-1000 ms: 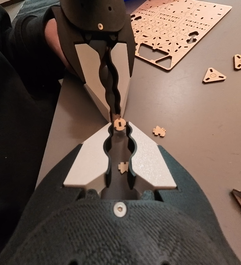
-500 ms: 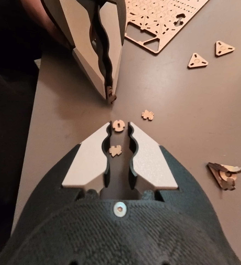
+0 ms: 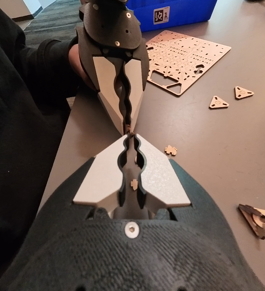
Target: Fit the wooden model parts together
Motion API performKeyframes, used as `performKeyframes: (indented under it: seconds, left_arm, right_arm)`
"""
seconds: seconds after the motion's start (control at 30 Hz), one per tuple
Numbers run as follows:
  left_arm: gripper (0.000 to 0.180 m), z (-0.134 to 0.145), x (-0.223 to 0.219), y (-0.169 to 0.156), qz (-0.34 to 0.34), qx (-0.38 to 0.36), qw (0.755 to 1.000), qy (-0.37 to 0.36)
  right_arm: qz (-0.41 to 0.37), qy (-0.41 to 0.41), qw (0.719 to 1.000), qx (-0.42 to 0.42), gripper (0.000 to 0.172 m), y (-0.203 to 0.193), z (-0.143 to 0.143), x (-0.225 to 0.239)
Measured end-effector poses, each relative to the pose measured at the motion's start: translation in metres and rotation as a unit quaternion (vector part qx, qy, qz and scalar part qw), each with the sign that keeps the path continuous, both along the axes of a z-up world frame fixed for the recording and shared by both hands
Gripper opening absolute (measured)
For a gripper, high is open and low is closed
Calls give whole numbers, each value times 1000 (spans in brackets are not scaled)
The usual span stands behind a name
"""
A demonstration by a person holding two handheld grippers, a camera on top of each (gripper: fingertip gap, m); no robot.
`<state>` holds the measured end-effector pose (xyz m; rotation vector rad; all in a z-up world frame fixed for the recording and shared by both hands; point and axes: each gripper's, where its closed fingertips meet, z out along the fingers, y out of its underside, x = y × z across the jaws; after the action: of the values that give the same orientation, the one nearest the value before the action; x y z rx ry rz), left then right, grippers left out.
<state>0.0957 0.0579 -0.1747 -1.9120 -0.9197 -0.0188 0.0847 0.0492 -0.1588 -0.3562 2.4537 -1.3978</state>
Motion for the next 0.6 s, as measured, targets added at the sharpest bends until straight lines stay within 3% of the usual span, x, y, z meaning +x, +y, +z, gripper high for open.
performKeyframes:
  seconds: [0.2, 0.6]
  left_arm:
    - [10, 4, 0, 0, -1, 12, 1000, 4]
    - [1, -5, 1, 0, -13, -53, 998, 33]
  right_arm:
    - [10, 34, 999, -6, 1, 2, 1, 2]
    - [29, 67, 997, 17, 2, 5, -11, 7]
